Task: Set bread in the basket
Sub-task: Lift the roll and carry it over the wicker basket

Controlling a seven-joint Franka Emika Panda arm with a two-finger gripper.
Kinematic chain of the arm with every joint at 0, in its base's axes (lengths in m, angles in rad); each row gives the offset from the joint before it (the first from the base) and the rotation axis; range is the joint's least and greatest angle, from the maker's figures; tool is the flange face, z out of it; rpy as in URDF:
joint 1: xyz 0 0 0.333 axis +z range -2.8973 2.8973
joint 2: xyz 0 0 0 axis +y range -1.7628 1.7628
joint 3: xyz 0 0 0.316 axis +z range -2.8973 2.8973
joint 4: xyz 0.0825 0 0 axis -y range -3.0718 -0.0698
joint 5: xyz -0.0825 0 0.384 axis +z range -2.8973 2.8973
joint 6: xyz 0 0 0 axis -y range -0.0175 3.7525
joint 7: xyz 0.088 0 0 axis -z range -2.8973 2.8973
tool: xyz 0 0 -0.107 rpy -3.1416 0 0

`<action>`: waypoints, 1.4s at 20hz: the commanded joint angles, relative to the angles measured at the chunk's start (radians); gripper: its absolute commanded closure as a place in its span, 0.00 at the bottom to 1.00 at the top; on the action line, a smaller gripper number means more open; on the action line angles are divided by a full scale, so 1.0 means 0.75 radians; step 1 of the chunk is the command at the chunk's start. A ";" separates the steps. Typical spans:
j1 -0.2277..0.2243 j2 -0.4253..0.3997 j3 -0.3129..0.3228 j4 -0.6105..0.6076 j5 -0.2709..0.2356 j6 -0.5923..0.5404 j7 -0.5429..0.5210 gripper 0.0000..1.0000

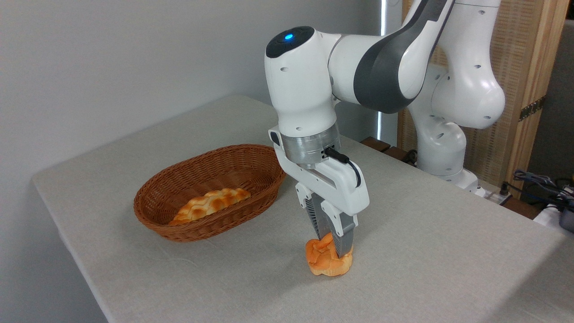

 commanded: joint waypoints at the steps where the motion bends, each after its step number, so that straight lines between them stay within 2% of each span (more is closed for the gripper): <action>1: -0.013 -0.002 0.021 -0.011 0.008 0.021 0.024 0.70; 6: -0.021 -0.010 0.017 0.013 0.002 -0.001 0.013 0.68; 8: -0.025 -0.016 0.007 0.074 -0.024 -0.089 0.009 0.67; 9: -0.031 -0.016 0.000 0.133 -0.083 -0.178 0.009 0.64; 11: -0.037 -0.018 -0.002 0.227 -0.163 -0.285 0.009 0.63; 14: -0.066 -0.014 -0.002 0.332 -0.263 -0.377 0.003 0.63; 15: -0.094 -0.010 -0.010 0.363 -0.314 -0.404 -0.019 0.63; 17: -0.125 -0.012 -0.034 0.383 -0.353 -0.416 -0.127 0.63; 18: -0.133 -0.014 -0.047 0.383 -0.362 -0.417 -0.164 0.63; 21: -0.213 -0.018 -0.102 0.383 -0.380 -0.417 -0.307 0.63; 23: -0.260 -0.012 -0.124 0.383 -0.413 -0.412 -0.365 0.61; 26: -0.315 0.002 -0.141 0.377 -0.456 -0.394 -0.375 0.58; 27: -0.364 0.014 -0.141 0.377 -0.480 -0.394 -0.387 0.56; 28: -0.383 0.016 -0.141 0.377 -0.486 -0.390 -0.400 0.55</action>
